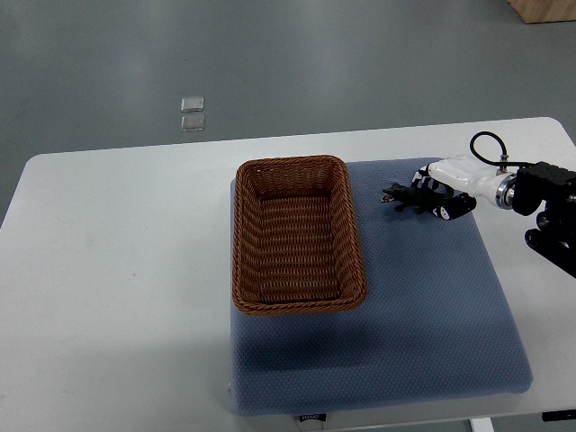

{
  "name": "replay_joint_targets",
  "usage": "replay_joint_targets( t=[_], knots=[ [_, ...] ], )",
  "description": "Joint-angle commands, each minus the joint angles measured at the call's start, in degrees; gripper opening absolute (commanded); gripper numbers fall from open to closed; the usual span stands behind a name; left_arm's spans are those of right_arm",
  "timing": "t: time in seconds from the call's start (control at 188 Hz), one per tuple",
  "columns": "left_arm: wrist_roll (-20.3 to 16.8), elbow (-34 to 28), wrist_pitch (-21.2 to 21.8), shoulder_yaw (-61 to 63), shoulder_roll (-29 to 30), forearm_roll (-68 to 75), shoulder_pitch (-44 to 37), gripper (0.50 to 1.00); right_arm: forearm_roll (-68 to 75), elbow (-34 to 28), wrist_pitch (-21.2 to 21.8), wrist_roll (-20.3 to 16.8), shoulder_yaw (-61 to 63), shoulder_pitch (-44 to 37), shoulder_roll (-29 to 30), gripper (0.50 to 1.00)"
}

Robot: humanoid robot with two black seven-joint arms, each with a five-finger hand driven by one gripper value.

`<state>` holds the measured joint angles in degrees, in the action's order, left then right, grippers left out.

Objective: Place crocodile in brown basket with right hand
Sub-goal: 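Close the right hand's fingers around the crocodile, then lift the crocodile and carry it over the wicker basket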

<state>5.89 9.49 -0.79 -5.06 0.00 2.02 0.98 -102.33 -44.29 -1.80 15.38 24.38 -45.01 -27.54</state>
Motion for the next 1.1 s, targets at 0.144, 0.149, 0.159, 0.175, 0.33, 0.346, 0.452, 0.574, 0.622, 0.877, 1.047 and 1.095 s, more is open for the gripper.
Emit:
replay_joint_targets(
  t=[0.144, 0.149, 0.159, 0.175, 0.33, 0.346, 0.452, 0.574, 0.622, 0.877, 1.047, 1.095],
  knots=[
    [0.0, 0.0, 0.0, 0.1, 0.0, 0.0, 0.0, 1.0, 1.0, -0.2, -3.0, 0.2, 1.1, -0.1, -0.5, 0.5],
    [0.0, 0.0, 0.0, 0.0, 0.0, 0.0, 0.1, 1.0, 1.0, -0.2, -3.2, 0.2, 1.1, -0.1, -0.5, 0.5],
    [0.0, 0.0, 0.0, 0.0, 0.0, 0.0, 0.0, 1.0, 1.0, -0.2, -3.3, 0.2, 1.2, -0.1, -0.5, 0.5],
    [0.0, 0.0, 0.0, 0.0, 0.0, 0.0, 0.1, 1.0, 1.0, -0.2, -3.5, 0.2, 1.2, -0.1, -0.5, 0.5],
    [0.0, 0.0, 0.0, 0.1, 0.0, 0.0, 0.0, 1.0, 1.2, -1.4, -5.0, 0.4, 1.2, -1.9, -0.5, 0.5],
    [0.0, 0.0, 0.0, 0.0, 0.0, 0.0, 0.1, 1.0, 1.2, -1.6, -5.1, 0.4, 1.2, -2.1, -0.5, 0.5],
    [0.0, 0.0, 0.0, 0.0, 0.0, 0.0, 0.0, 1.0, 1.2, -3.1, -5.2, 0.5, 1.2, -3.9, -0.3, 0.5],
    [0.0, 0.0, 0.0, 0.0, 0.0, 0.0, 0.0, 1.0, 1.2, -5.2, -5.2, 0.6, 1.2, -5.3, -0.3, 0.5],
    [0.0, 0.0, 0.0, 0.0, 0.0, 0.0, 0.0, 1.0, 1.2, -6.2, -5.3, 0.6, 1.2, -5.9, -0.2, 0.5],
    [0.0, 0.0, 0.0, 0.1, 0.0, 0.0, 0.1, 1.0, 1.0, -13.0, -5.4, 0.9, 0.2, -7.9, 1.0, 0.5],
    [0.0, 0.0, 0.0, 0.0, 0.0, 0.0, 0.0, 1.0, 0.9, -16.2, -5.3, 1.2, 0.1, -8.1, 4.5, 0.5],
    [0.0, 0.0, 0.0, 0.0, 0.0, 0.0, 0.0, 1.0, 0.9, -16.2, -5.3, 1.2, 0.1, -8.1, 4.5, 0.5]
  ],
)
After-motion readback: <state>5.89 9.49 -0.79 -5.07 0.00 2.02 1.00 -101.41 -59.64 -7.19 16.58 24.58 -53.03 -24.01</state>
